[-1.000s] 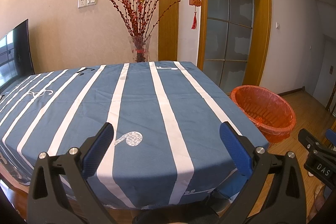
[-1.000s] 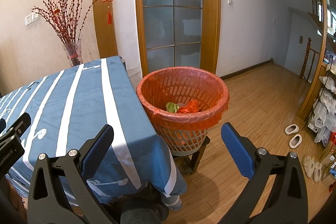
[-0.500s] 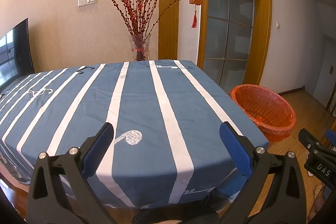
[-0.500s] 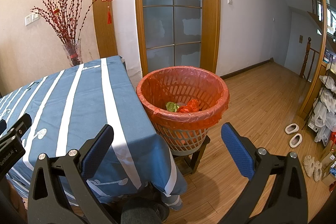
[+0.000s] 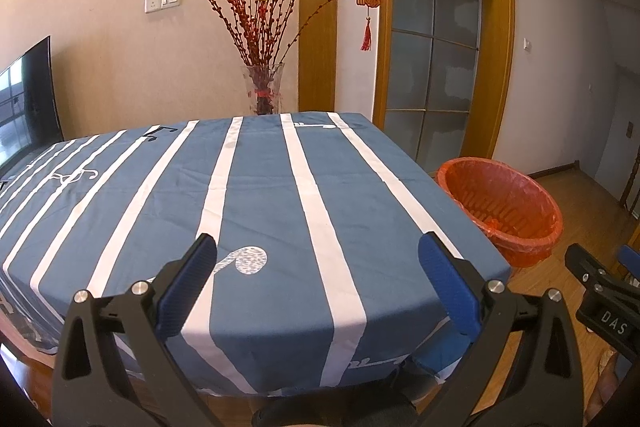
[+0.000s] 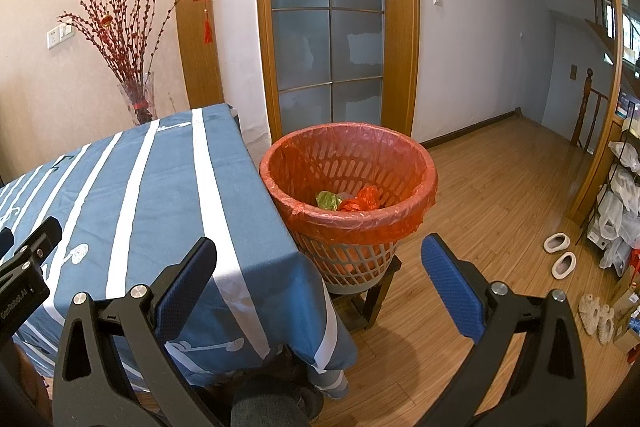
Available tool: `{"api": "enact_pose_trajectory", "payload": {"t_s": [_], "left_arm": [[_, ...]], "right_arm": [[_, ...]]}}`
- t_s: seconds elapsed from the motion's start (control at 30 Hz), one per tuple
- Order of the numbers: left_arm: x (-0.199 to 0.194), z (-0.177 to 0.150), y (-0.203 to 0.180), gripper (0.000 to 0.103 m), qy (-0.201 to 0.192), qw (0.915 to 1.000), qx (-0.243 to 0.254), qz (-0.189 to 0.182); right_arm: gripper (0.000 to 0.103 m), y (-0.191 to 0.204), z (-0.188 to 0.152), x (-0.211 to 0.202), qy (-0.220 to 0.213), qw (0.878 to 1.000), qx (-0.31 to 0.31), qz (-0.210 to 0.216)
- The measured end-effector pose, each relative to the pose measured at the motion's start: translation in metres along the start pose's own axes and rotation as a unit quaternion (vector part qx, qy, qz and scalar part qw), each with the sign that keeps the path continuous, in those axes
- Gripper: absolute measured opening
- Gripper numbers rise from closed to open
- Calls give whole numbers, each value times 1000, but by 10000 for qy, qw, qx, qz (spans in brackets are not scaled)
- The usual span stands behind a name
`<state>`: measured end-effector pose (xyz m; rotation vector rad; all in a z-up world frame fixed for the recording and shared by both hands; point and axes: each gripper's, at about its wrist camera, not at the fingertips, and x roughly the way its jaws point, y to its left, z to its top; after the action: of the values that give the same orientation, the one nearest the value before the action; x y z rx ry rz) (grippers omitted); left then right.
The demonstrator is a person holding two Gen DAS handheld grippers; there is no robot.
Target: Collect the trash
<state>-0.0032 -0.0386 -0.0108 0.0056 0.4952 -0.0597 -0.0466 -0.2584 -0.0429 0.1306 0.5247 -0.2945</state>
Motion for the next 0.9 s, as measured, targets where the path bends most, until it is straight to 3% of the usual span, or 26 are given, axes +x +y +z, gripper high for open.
{"api": "enact_pose_trajectory", "payload": {"t_s": [0.9], "left_arm": [[5,-1,1,99,102,9999,1,-21]], "right_arm": [[101,0,-6,1,54,10000,16,11]]}}
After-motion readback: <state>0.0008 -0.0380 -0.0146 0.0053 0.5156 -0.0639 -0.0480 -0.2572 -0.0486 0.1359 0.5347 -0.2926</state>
